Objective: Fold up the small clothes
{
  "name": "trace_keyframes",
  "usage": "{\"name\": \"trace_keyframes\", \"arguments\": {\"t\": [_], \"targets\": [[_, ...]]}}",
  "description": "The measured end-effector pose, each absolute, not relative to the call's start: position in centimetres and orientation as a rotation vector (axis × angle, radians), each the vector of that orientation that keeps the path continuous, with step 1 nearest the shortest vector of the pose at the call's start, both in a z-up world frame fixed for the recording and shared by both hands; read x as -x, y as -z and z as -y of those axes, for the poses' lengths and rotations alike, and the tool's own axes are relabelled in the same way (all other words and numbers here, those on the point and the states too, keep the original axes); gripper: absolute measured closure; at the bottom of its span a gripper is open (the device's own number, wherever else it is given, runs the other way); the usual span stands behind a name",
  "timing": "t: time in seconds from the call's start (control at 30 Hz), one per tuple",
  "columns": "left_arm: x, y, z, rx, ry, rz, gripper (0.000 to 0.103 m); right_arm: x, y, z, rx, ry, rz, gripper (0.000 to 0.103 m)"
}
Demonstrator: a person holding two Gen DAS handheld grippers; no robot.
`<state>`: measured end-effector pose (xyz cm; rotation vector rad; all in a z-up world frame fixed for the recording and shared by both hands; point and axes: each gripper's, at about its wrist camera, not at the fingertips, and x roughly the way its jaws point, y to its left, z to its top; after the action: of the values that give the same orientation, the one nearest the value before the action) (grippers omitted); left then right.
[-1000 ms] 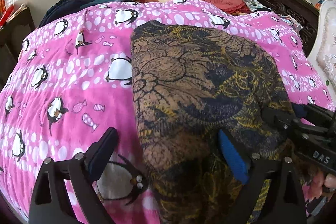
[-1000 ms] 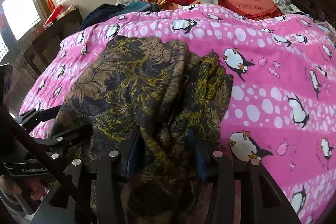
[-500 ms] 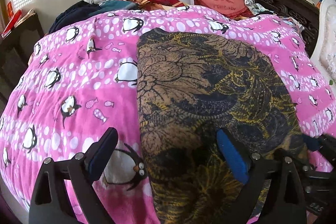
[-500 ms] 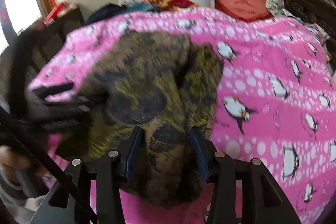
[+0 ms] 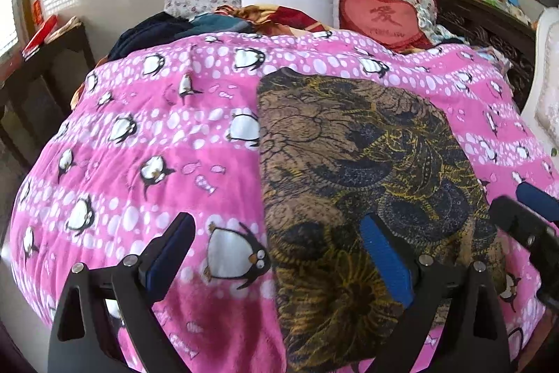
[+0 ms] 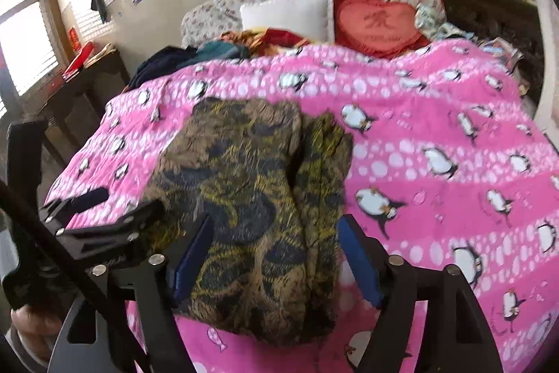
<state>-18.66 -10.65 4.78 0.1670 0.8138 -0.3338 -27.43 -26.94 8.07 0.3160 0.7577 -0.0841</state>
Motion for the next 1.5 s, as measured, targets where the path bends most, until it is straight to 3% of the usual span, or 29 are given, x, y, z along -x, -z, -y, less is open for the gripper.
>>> {"name": "trace_keyframes", "arguments": {"t": [0.83,1.5], "targets": [[19.6,-5.9,10.5,-0.152,0.304,-0.778,0.008,27.2,-9.1,26.5,-0.277,0.16,-0.731,0.013],[20.0,-5.8,10.9,-0.165,0.305,-0.772,0.008,26.7,-8.8,26.5,-0.283,0.151,-0.742,0.012]]}}
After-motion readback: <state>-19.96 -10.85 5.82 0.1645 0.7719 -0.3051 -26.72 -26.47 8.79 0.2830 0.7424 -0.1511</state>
